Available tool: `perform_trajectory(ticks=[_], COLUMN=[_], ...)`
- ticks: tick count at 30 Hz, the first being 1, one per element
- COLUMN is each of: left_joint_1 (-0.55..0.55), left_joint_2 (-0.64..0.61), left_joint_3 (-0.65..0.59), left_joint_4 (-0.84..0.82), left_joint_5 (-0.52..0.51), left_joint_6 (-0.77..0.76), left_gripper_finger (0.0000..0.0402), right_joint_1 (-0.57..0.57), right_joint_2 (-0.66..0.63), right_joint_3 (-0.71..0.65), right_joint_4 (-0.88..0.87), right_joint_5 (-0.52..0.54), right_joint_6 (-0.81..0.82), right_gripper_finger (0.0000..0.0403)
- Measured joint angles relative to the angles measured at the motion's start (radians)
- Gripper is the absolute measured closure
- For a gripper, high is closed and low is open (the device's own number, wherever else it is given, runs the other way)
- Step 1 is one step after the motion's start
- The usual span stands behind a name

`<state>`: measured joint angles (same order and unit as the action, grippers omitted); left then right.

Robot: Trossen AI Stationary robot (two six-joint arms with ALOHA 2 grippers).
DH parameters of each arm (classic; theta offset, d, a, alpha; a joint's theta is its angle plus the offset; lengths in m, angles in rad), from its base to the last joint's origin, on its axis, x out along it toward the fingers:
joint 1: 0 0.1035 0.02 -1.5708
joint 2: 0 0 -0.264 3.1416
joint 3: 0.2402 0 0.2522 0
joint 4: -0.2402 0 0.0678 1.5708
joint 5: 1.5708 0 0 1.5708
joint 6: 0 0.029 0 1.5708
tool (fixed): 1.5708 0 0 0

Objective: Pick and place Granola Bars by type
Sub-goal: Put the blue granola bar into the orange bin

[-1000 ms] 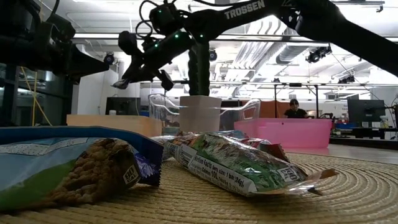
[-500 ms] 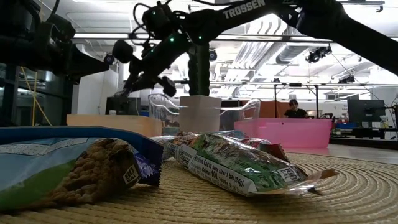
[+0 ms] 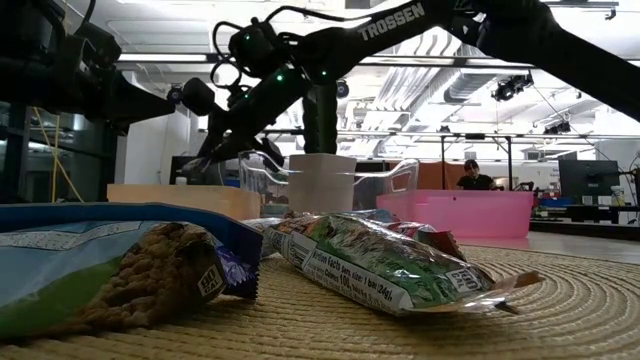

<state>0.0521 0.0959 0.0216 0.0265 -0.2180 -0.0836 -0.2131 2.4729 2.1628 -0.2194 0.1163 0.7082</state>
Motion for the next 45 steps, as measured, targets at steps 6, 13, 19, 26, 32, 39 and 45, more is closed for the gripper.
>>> perform_trajectory(ticks=[6, 13, 19, 26, 32, 39, 45], left_joint_1=[0.0, 0.0, 0.0, 0.0, 0.0, 0.0, 0.0], left_joint_2=[0.0, 0.0, 0.0, 0.0, 0.0, 0.0, 0.0], left_joint_3=[0.0, 0.0, 0.0, 0.0, 0.0, 0.0, 0.0], left_joint_4=[0.0, 0.0, 0.0, 0.0, 0.0, 0.0, 0.0], left_joint_5=[0.0, 0.0, 0.0, 0.0, 0.0, 0.0, 0.0], left_joint_6=[0.0, 0.0, 0.0, 0.0, 0.0, 0.0, 0.0], left_gripper_finger=[0.04, 0.04, 0.04, 0.04, 0.04, 0.04, 0.04], right_joint_1=[0.0, 0.0, 0.0, 0.0, 0.0, 0.0, 0.0], right_joint_2=[0.0, 0.0, 0.0, 0.0, 0.0, 0.0, 0.0], right_joint_3=[0.0, 0.0, 0.0, 0.0, 0.0, 0.0, 0.0], right_joint_4=[0.0, 0.001, 0.015, 0.056, 0.067, 0.068, 0.1], right_joint_5=[-0.015, -0.019, -0.025, -0.066, -0.073, -0.111, -0.128], right_joint_6=[-0.001, -0.012, -0.039, -0.084, -0.108, -0.142, -0.16], right_gripper_finger=[0.0323, 0.0268, 0.0231, 0.0192, 0.0176, 0.0174, 0.0173])
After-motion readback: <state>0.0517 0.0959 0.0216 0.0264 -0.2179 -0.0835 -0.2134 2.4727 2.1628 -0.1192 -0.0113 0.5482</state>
